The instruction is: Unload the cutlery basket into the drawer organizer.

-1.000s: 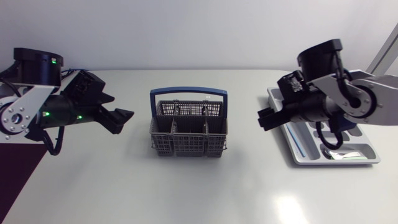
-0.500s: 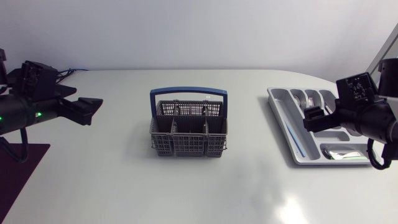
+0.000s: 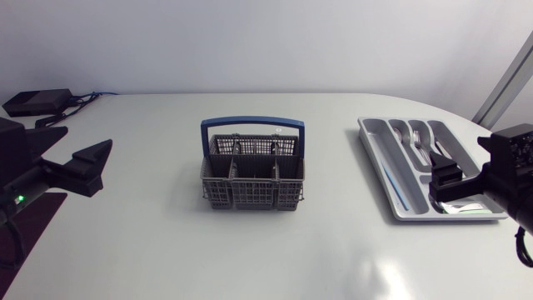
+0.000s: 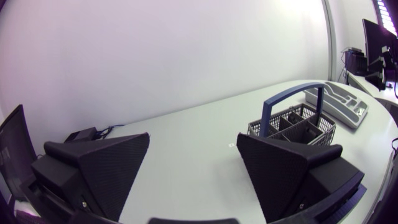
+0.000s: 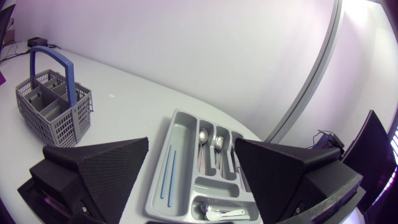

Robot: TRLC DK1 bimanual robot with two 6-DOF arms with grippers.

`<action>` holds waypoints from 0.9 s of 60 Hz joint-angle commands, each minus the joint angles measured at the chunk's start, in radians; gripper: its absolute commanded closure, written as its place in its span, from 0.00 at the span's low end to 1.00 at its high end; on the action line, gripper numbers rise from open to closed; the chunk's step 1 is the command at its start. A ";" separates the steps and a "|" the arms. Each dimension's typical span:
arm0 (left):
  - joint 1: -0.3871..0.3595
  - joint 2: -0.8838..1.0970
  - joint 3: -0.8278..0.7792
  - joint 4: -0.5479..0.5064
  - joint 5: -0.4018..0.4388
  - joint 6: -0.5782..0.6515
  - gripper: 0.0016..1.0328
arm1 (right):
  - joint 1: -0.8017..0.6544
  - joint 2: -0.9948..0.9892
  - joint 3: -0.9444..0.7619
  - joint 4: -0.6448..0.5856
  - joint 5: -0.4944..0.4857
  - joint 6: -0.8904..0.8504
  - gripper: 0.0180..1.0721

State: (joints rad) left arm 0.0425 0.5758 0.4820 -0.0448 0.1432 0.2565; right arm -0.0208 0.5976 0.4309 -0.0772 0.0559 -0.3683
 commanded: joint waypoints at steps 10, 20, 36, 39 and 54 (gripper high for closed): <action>0.027 -0.133 -0.115 0.022 -0.027 -0.100 0.04 | -0.005 -0.101 -0.113 0.047 0.008 -0.038 0.05; 0.012 -0.232 -0.197 0.027 -0.053 -0.135 0.04 | 0.000 -0.200 -0.177 0.053 -0.005 0.043 0.05; -0.012 -0.383 -0.322 0.035 -0.092 -0.188 0.04 | 0.008 -0.352 -0.274 0.062 -0.024 0.168 0.05; -0.016 -0.409 -0.344 0.036 -0.099 -0.198 0.04 | 0.009 -0.379 -0.291 0.064 -0.028 0.189 0.05; -0.039 -0.552 -0.462 0.044 -0.137 -0.248 0.04 | 0.017 -0.523 -0.383 0.073 -0.046 0.307 0.05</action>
State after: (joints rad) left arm 0.0147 0.0654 0.0681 -0.0174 0.0193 0.0463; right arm -0.0139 0.1165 0.0921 -0.0216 0.0200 -0.1261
